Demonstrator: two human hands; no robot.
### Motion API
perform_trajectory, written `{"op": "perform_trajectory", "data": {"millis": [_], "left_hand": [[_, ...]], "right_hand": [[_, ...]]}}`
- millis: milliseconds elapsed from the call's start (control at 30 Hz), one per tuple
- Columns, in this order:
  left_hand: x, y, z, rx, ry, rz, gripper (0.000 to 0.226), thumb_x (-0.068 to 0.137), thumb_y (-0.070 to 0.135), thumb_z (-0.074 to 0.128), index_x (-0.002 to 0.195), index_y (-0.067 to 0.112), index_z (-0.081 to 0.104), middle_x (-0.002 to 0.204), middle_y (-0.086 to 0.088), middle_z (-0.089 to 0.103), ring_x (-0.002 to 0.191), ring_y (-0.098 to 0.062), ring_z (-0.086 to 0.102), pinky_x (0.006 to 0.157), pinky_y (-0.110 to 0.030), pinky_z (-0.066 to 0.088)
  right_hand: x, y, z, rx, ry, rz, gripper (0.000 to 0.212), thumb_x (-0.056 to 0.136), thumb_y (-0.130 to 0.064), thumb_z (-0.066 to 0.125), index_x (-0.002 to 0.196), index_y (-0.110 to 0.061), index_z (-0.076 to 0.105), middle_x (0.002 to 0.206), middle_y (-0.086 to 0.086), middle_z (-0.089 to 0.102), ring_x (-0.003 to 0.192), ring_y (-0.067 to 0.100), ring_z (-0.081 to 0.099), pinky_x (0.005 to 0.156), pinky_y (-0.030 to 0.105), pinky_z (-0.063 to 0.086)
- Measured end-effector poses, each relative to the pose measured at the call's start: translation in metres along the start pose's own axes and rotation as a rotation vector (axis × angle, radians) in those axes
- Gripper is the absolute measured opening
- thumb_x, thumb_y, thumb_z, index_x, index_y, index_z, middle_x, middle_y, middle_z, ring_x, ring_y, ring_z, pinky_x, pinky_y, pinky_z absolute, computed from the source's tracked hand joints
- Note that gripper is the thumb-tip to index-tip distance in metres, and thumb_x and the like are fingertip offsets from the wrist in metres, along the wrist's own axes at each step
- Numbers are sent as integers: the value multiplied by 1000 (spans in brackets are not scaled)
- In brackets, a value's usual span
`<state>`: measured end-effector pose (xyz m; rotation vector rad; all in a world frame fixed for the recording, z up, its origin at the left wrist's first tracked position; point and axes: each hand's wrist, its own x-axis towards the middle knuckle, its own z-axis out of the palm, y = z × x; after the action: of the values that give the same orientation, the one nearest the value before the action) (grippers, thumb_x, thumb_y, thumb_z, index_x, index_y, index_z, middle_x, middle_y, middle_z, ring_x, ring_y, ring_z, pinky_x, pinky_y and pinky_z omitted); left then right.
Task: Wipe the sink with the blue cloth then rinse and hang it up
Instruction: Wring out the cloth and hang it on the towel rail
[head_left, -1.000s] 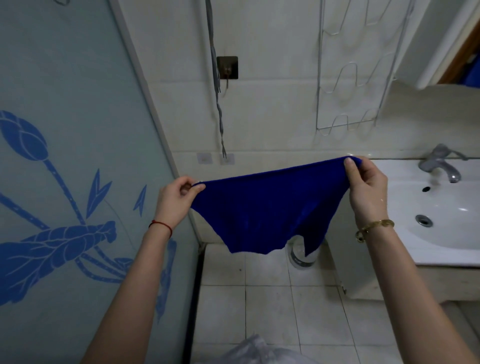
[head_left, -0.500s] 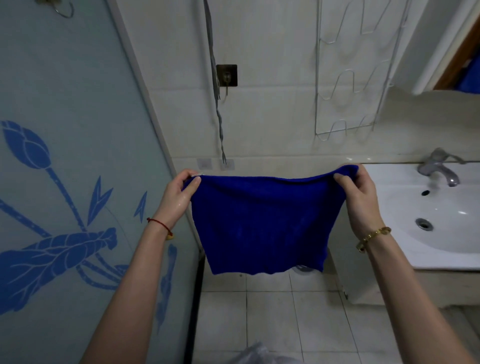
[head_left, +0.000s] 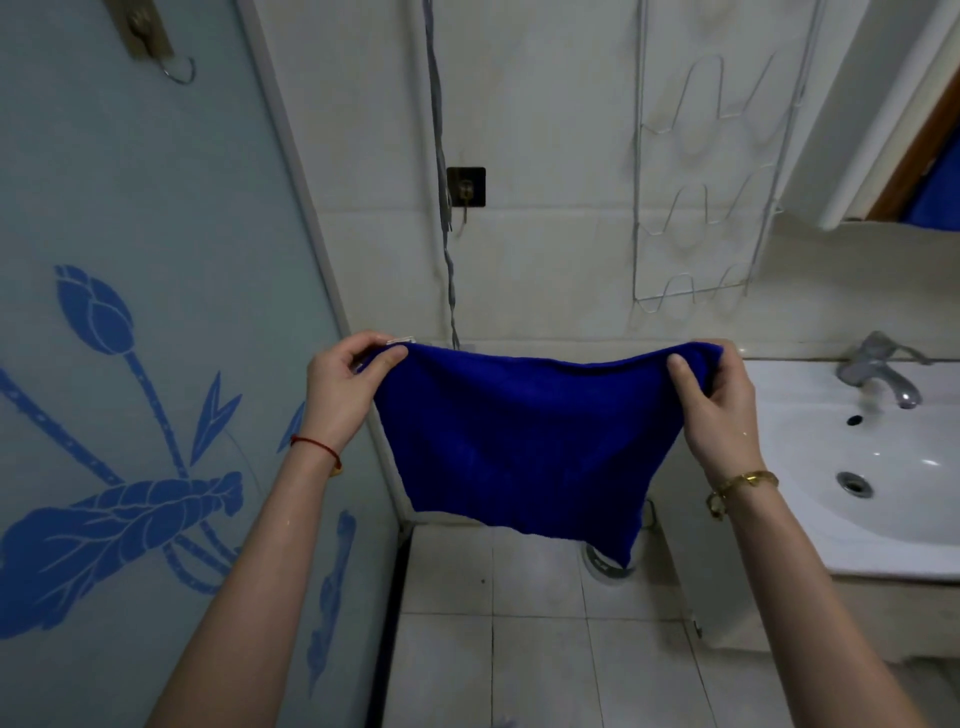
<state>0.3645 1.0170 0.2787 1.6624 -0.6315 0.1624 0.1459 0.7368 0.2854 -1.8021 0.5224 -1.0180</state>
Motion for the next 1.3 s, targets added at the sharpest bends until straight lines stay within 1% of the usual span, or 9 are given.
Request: {"op": "perform_trajectory", "data": {"millis": [167,267,333,433,700,900,1000,1133,1300], "left_hand": [[22,26,0,39,20,71,30,87,20,72,76,48,69,84,27,70,84,8,63,76,-5,47],[46,49,-2,37,73,131,29,87,17,72,77,45,68,81,31,69,82,12,61,75,-2,44],[65,67,-4,35,105,167,20,87,18,72,81,37,70,81,27,69,82,12,61,76,-2,43],[95,96,-8,39,137,231,7,87,19,72,88,26,72,86,22,68,82,13,60,74,0,42],[160,178,-14,22,157,364,7,88,18,71,89,25,72,88,16,69,81,12,60,73,-1,43],[209,245,-19,42,171,442,5,88,19,71,87,24,72,85,15,68,84,4,61,70,-1,42],[236,278,-23,59,183,487,4,89,20,70,88,22,74,88,10,71,87,-2,62,77,-7,45],[270,314,-26,52,228,496,19,88,22,71,100,7,74,100,-6,72,96,-15,63,91,-31,49],[308,336,-28,69,227,479,26,89,28,70,107,9,72,103,-3,69,103,-19,61,92,-33,50]], "right_hand": [[16,-23,5,33,4,-32,10,95,-25,57,101,-18,53,86,-5,58,78,11,55,74,33,48],[36,-43,5,73,6,-76,5,94,-25,58,95,-29,54,85,-9,59,76,4,56,74,32,49],[52,-59,4,105,24,-109,10,94,-26,58,91,-35,53,83,-9,59,75,4,55,74,31,49],[79,-87,1,128,41,-161,8,93,-26,59,90,-31,54,82,-4,59,78,13,55,74,36,47],[151,-163,-15,120,75,-328,11,93,-26,60,87,-34,54,84,-5,61,77,12,57,72,36,50],[208,-219,-32,34,113,-420,8,92,-27,60,91,-21,55,88,2,62,83,23,59,77,43,50],[236,-253,-38,-21,149,-476,15,92,-27,60,96,-14,56,95,11,64,87,27,60,80,46,51],[270,-294,-41,-19,165,-509,20,91,-25,60,101,-8,57,99,14,63,97,34,60,88,50,49],[307,-324,-39,-47,166,-531,23,92,-25,59,105,-6,55,104,16,62,96,32,58,86,45,49]]}}
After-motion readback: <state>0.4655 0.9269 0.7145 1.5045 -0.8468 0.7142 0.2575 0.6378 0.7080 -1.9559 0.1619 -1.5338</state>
